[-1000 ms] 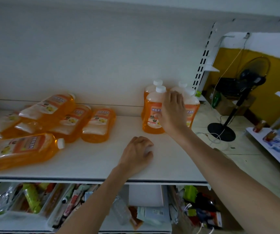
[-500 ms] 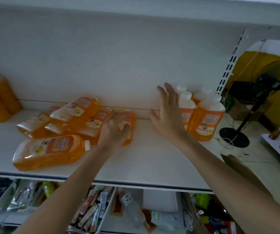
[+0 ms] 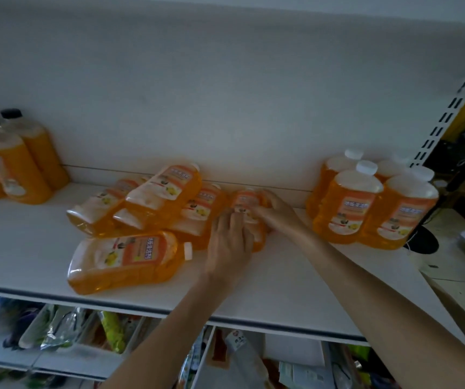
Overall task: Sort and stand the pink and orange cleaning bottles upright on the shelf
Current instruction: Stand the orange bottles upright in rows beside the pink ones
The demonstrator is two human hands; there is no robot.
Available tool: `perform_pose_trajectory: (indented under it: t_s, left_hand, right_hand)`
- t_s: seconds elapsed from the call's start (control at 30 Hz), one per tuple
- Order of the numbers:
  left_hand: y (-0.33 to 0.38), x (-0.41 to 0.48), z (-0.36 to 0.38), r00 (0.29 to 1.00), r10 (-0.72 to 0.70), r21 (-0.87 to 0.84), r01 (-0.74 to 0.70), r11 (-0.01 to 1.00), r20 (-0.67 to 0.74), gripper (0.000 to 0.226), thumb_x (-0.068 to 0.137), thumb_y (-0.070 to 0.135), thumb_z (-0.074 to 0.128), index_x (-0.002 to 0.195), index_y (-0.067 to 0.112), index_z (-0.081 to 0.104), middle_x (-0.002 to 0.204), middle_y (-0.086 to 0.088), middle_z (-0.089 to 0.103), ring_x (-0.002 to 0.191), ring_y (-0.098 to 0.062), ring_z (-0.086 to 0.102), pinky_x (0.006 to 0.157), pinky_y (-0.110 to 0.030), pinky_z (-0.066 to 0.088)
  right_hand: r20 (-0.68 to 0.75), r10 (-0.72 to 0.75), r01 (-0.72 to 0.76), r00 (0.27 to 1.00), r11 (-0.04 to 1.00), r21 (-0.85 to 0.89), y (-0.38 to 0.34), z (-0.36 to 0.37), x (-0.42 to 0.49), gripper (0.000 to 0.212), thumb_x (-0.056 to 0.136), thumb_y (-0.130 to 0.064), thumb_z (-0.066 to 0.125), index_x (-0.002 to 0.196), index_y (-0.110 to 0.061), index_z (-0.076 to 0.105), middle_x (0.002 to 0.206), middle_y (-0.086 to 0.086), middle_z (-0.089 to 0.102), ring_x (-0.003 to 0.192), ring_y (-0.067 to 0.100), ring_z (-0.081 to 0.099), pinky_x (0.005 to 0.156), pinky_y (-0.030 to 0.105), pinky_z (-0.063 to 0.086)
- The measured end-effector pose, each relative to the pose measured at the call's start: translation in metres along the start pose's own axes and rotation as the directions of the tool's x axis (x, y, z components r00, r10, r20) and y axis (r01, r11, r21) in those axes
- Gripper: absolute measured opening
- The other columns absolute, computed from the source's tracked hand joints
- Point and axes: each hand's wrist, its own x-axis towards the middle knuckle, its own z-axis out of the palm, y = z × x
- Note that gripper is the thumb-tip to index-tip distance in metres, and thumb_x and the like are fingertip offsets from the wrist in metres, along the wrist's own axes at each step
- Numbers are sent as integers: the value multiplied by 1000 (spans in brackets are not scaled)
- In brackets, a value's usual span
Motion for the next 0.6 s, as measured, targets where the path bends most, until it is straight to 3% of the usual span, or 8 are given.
perform_pose_trajectory:
  t_s: [0.1,0.17,0.23,0.33,0.43,0.53,0.6]
  left_hand:
    - [-9,4,2,995,-49,-63,55,996,90,41,97,5,24,97,-1,64,101,-17,49,89,-33,50,72,-42,53]
    - [-8,6,-3,969,-147,-248,195,949,198,42,98,15,22,105,0,61,106,-14,47,96,-30,48,78,-38,50]
    - [-9,7,-8,949,-250,-311,301,901,193,32,94,23,39,120,8,49,101,-3,51,94,-20,51,75,-23,44]
    - [-9,4,-11,917,-324,-428,395,813,231,51,86,27,53,132,18,35,103,7,47,93,-8,48,67,-2,36]
    - [-11,1,-15,914,-290,-563,403,721,284,69,84,25,60,140,29,19,119,12,41,108,1,44,84,-8,35]
    - [-17,1,-16,900,-236,-639,428,639,367,74,82,7,66,126,41,18,107,22,47,92,23,48,69,-1,42]
    - [-18,1,-17,903,-205,-663,417,621,377,76,80,6,69,125,43,21,106,27,44,90,30,44,69,3,39]
  right_hand:
    - [37,21,-23,999,998,57,2,6,7,65,76,-48,71,131,-27,44,123,-6,54,109,11,53,89,25,44]
    - [36,29,-32,999,994,108,3,6,10,57,71,-41,77,118,-29,47,114,-5,59,102,11,56,87,26,47]
    - [39,5,-11,999,986,164,5,6,12,53,67,-35,81,109,-30,48,109,-6,60,99,10,58,88,28,48]
    - [5,-51,49,999,977,207,8,7,10,48,64,-34,83,100,-35,51,105,-8,64,98,10,62,90,33,51]
    - [-18,-144,145,989,971,190,4,4,-1,57,68,-32,81,115,-34,50,103,-15,63,97,6,62,85,26,50]
    - [-62,-260,265,964,960,95,-3,-6,-18,74,70,-29,80,130,-39,38,114,-23,54,104,-7,52,82,14,46]
    - [-37,-291,293,956,953,81,-3,-13,-27,86,70,-31,80,136,-45,28,118,-31,46,107,-11,47,87,17,47]
